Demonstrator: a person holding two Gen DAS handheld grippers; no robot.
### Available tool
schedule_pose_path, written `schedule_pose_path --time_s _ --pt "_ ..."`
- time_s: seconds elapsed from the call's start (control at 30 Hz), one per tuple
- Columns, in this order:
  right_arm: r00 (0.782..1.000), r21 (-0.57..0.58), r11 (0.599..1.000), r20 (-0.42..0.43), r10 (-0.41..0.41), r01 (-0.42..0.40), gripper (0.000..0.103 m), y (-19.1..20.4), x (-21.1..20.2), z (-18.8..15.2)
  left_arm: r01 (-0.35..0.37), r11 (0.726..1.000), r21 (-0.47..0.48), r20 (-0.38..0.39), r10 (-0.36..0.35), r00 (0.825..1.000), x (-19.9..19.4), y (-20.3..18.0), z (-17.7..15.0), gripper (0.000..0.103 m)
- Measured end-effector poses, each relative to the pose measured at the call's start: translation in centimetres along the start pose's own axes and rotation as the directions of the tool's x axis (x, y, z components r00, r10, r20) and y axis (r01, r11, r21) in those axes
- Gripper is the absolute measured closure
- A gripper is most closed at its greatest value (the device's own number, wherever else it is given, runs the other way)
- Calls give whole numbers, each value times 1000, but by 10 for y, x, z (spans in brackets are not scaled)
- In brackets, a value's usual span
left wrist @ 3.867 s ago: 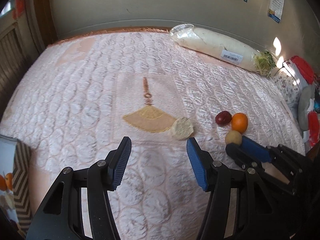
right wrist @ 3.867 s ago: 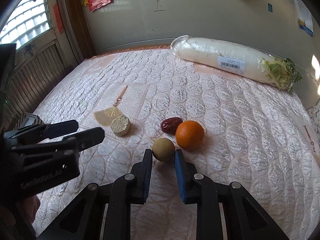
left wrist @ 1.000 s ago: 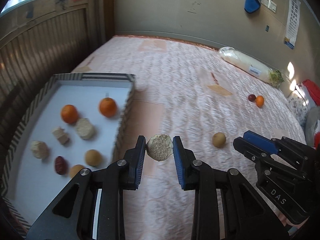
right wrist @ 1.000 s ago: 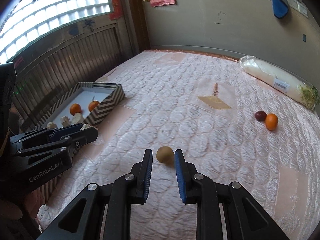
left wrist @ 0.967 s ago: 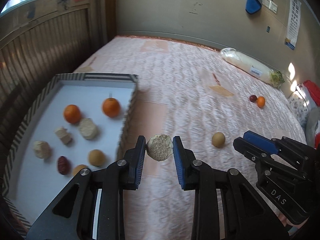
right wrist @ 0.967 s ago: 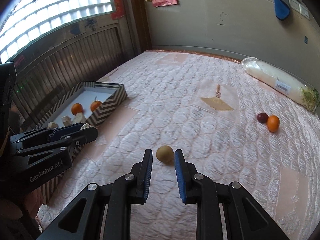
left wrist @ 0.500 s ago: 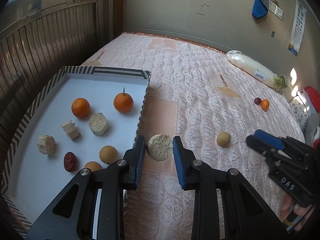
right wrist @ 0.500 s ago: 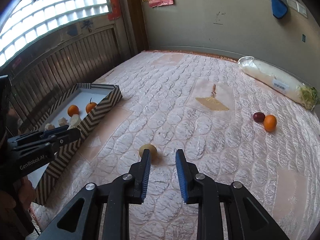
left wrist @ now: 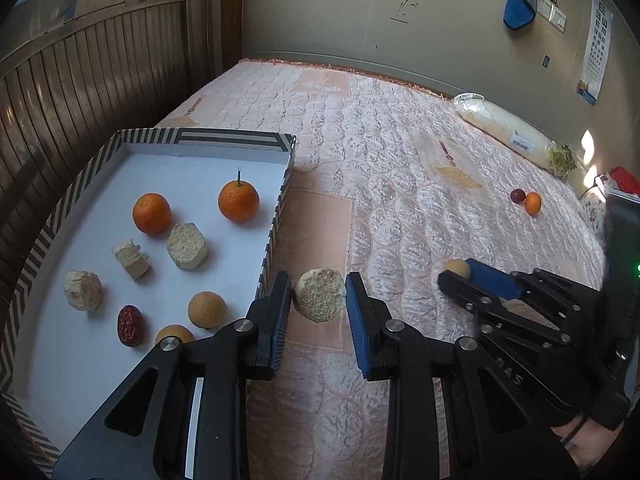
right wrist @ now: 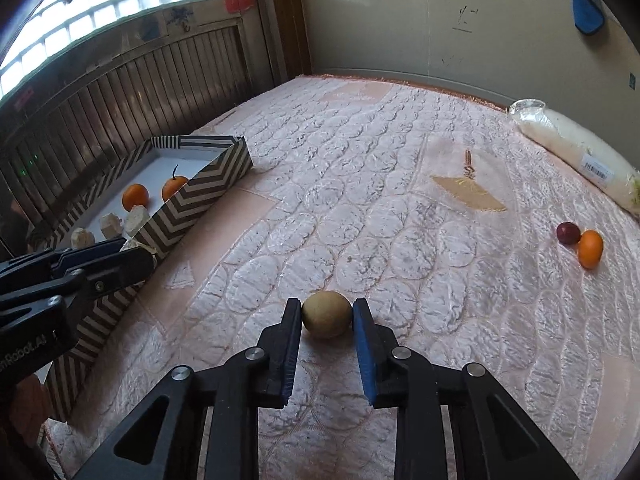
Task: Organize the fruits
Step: 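Carry the cake and brown fruit into the white tray and open both tools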
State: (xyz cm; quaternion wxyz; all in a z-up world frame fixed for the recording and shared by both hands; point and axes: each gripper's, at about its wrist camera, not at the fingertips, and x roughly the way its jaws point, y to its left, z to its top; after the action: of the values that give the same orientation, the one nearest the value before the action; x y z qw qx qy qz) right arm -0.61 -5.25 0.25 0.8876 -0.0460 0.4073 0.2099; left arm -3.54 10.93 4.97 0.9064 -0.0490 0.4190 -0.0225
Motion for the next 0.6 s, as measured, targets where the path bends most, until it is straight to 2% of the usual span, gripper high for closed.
schedule_pose_path --time_s 0.3,0.6 --pt "998 -5 1000 55 14 -13 78 9 -28 6 -8 1000 -3 23 8 1000 -9 6 2 76" --pt "995 -82 995 75 63 -57 78 48 -38 18 -60 998 -16 73 61 995 -31 27 2 76"
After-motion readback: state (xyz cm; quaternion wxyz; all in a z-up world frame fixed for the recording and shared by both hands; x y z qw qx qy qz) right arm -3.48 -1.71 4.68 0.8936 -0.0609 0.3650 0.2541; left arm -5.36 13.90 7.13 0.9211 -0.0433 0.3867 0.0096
